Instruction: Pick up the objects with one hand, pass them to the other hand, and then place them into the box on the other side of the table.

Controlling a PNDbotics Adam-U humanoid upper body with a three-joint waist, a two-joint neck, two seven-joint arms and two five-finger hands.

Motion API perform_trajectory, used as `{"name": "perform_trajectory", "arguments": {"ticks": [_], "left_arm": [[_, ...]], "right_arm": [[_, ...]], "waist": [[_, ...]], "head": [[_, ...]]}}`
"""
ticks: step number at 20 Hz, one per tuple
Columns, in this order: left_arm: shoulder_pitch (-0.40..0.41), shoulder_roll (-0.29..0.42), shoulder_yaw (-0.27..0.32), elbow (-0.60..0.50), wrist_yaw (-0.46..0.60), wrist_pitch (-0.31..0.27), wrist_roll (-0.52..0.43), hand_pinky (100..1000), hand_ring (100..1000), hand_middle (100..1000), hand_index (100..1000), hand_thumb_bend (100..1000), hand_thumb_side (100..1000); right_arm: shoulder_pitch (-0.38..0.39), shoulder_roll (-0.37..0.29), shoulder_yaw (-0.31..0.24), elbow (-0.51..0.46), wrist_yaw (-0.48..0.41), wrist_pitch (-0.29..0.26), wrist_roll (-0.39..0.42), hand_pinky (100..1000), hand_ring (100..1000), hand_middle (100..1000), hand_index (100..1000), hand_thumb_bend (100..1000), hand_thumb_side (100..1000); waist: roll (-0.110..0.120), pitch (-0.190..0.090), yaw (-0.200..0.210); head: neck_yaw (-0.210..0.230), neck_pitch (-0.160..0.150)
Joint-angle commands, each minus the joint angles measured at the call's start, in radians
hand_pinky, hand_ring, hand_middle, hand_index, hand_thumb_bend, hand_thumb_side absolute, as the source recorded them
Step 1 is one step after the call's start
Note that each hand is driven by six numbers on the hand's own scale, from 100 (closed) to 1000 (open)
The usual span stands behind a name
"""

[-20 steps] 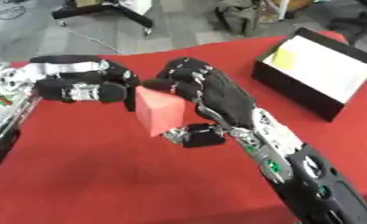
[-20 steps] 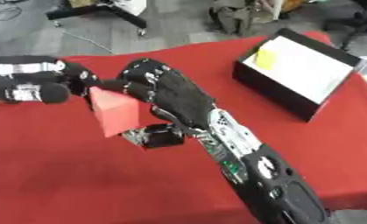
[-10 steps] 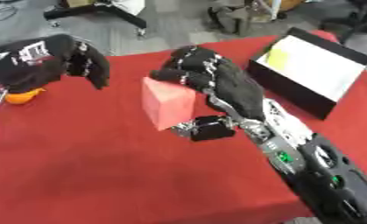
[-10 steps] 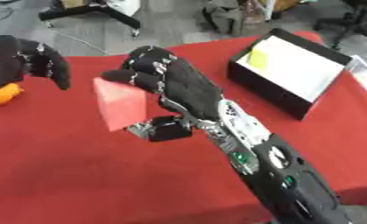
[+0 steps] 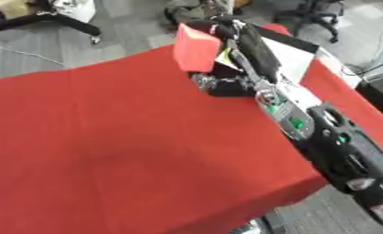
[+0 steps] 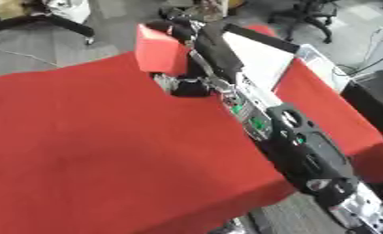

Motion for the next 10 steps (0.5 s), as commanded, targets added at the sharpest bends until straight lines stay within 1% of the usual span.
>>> {"name": "perform_trajectory", "arguments": {"ticks": [1,2,3,5,6,7,8,9,10], "left_arm": [[0.027,-0.003,0.096,-0.062,-0.053,-0.006,0.054,680,621,586,711,378,789],[0.041,-0.012,0.123,-0.082,-0.07,-0.004,0.071,680,620,586,711,377,788],[0.053,-0.021,0.147,-0.101,-0.088,-0.001,0.089,680,620,585,711,376,787],[0.066,-0.037,0.167,-0.132,-0.124,0.008,0.125,679,621,585,711,375,787],[0.069,-0.045,0.17,-0.143,-0.141,0.013,0.142,679,620,585,711,374,788],[0.071,-0.052,0.171,-0.15,-0.157,0.019,0.159,679,620,585,711,374,787],[0.072,-0.057,0.17,-0.157,-0.171,0.024,0.176,679,621,585,711,373,787],[0.073,-0.061,0.166,-0.161,-0.18,0.028,0.195,679,621,585,711,373,787],[0.073,-0.063,0.16,-0.165,-0.186,0.031,0.213,679,621,585,711,373,786]], "right_arm": [[-0.01,-0.019,-0.094,0.073,-0.056,0.053,0.009,737,750,384,334,100,413],[-0.014,-0.02,-0.122,0.101,-0.073,0.07,0.02,745,772,421,391,100,453],[-0.022,-0.026,-0.15,0.13,-0.091,0.088,0.034,752,787,449,427,100,483],[-0.038,-0.044,-0.209,0.189,-0.126,0.124,0.068,787,852,564,612,265,589],[-0.044,-0.053,-0.237,0.217,-0.132,0.142,0.085,796,869,604,681,327,608],[-0.051,-0.061,-0.264,0.244,-0.127,0.158,0.101,803,877,623,712,361,611],[-0.06,-0.068,-0.292,0.272,-0.115,0.175,0.119,809,886,652,746,376,619],[-0.072,-0.072,-0.322,0.302,-0.1,0.194,0.137,810,887,657,756,385,620],[-0.085,-0.075,-0.35,0.331,-0.083,0.212,0.155,815,891,684,796,405,628]], "waist": [[0.005,-0.005,0.005],[0.007,-0.002,0.008],[0.008,0.001,0.013],[0.007,0.006,0.026],[0.006,0.008,0.033],[0.004,0.009,0.039],[0.003,0.01,0.044],[0.001,0.01,0.049],[0.0,0.01,0.052]], "head": [[-0.03,-0.002],[-0.036,-0.002],[-0.043,-0.002],[-0.059,-0.002],[-0.067,-0.002],[-0.074,-0.002],[-0.079,-0.002],[-0.084,-0.002],[-0.087,-0.002]]}}
